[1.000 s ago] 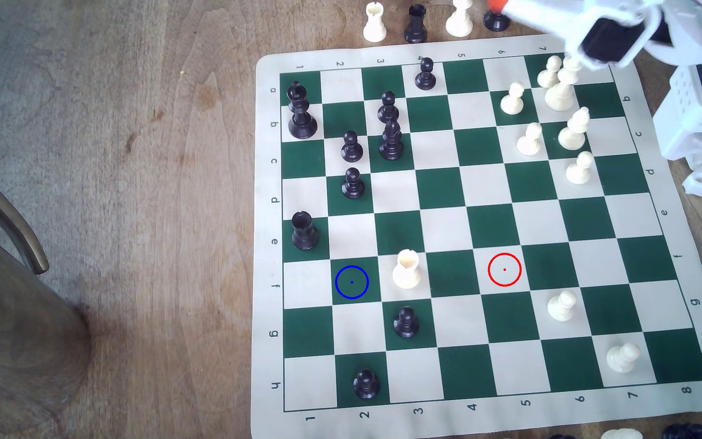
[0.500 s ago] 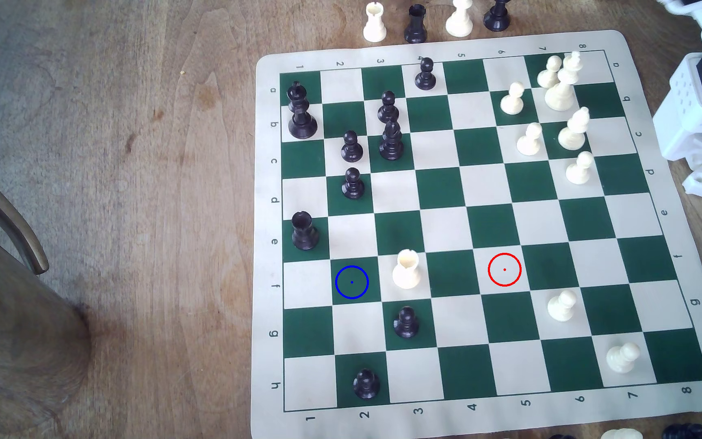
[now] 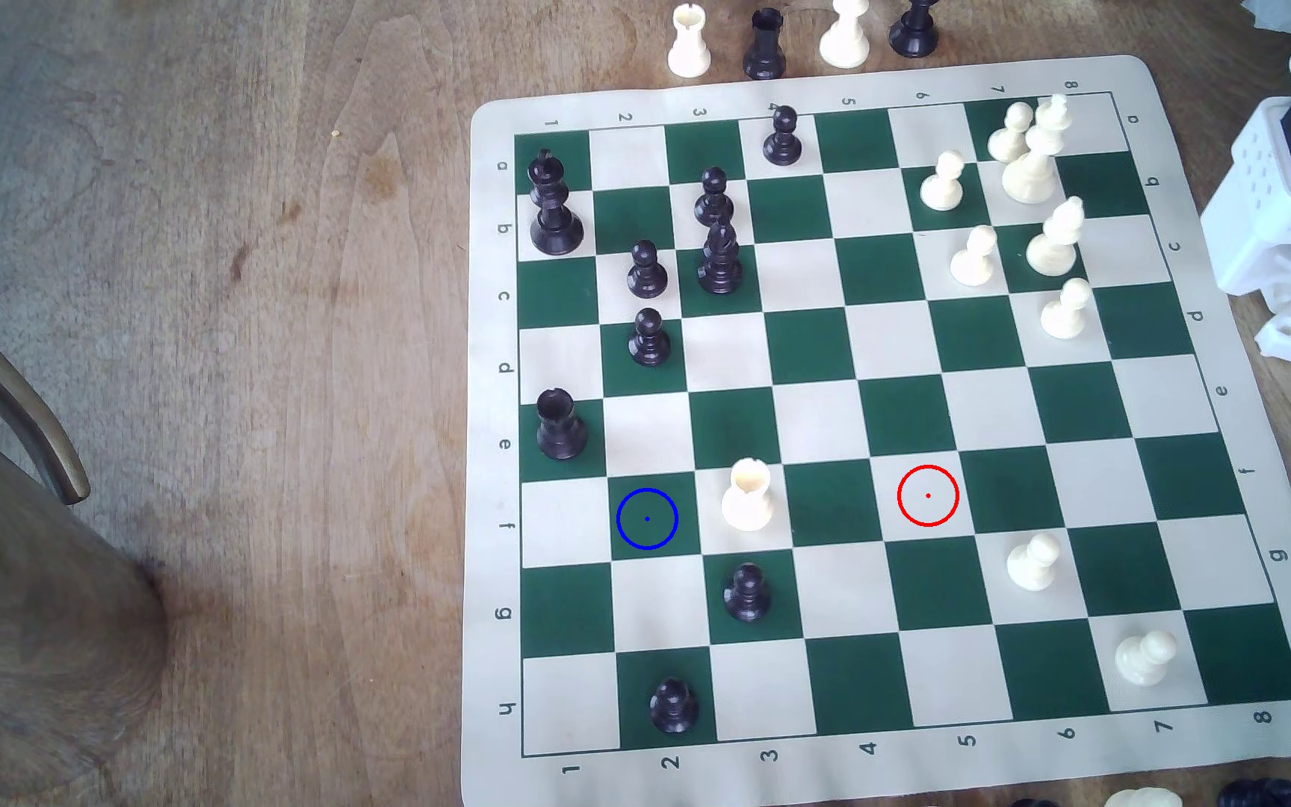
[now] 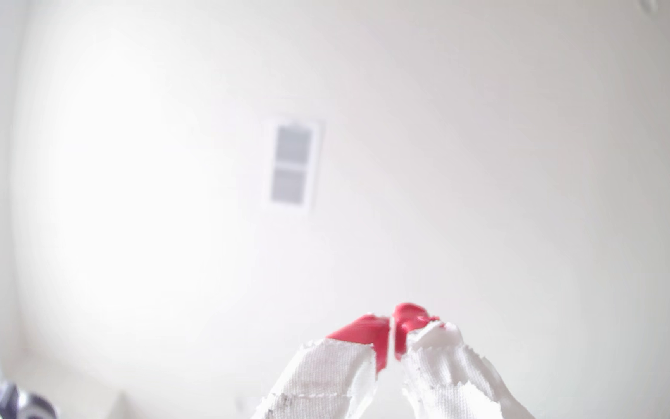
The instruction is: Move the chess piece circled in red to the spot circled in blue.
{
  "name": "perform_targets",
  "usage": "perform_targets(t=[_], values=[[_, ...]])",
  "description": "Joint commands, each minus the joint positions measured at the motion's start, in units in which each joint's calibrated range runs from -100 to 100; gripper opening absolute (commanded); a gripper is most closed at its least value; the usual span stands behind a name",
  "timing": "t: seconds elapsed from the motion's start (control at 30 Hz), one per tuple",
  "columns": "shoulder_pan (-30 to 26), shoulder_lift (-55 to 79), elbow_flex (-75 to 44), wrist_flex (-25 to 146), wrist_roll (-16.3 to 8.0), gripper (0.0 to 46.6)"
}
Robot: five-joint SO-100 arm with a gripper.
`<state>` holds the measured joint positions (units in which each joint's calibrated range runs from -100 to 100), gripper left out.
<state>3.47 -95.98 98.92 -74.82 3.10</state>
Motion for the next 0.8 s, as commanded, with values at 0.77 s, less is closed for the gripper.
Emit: perform_targets(t=[0.77], values=[[-2.9,0.1,1.1,-24.9,0.0,0.2]])
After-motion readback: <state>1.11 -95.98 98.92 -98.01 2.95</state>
